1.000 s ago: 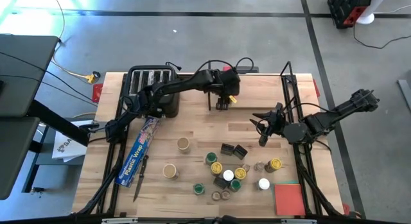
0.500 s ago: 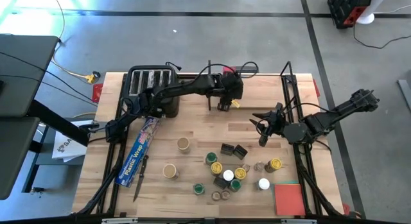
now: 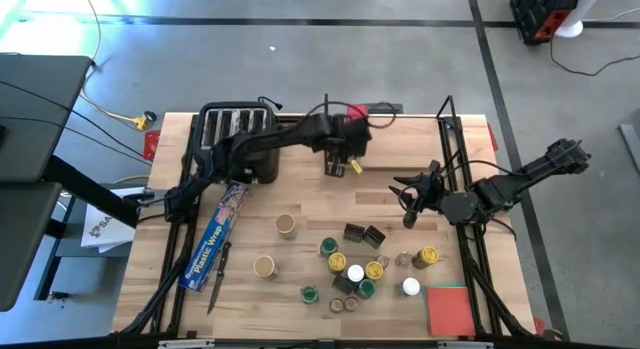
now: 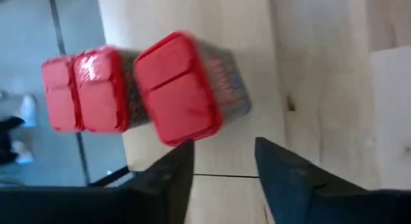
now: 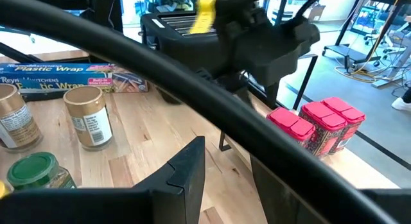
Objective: Shelf spices
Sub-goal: Put the red seasoning can on the shelf aligned with the other red seasoning can
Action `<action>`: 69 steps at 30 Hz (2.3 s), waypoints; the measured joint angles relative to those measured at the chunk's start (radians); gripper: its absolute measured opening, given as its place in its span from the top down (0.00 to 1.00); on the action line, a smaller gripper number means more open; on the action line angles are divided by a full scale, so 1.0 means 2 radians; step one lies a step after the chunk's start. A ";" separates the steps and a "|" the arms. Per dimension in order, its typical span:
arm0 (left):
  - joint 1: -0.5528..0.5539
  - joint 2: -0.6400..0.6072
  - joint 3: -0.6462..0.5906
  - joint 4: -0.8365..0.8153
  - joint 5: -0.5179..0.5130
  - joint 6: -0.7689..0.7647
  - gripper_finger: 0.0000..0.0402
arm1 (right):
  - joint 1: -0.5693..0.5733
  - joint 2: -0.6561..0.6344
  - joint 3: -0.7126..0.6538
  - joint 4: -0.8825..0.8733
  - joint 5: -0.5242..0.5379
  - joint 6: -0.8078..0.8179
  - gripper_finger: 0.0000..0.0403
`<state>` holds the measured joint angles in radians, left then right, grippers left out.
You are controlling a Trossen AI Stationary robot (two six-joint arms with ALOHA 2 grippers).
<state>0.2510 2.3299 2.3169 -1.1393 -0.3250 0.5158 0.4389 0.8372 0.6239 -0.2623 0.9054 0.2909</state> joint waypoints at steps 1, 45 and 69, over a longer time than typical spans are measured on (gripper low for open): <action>0.005 0.000 0.000 0.000 0.007 -0.005 0.69 | 0.000 0.000 0.000 0.000 0.000 0.000 0.71; 0.013 -0.034 0.001 0.041 -0.022 -0.042 1.00 | -0.147 0.045 0.000 -0.035 -0.093 0.025 0.71; -0.161 -0.192 0.001 -0.213 -0.172 -0.349 1.00 | -0.472 0.301 0.000 0.183 -0.333 -0.092 0.99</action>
<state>-0.0711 1.9459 2.3192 -1.5653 -0.6694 -0.1815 -0.5045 1.4384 0.6239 0.1033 0.2397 0.1068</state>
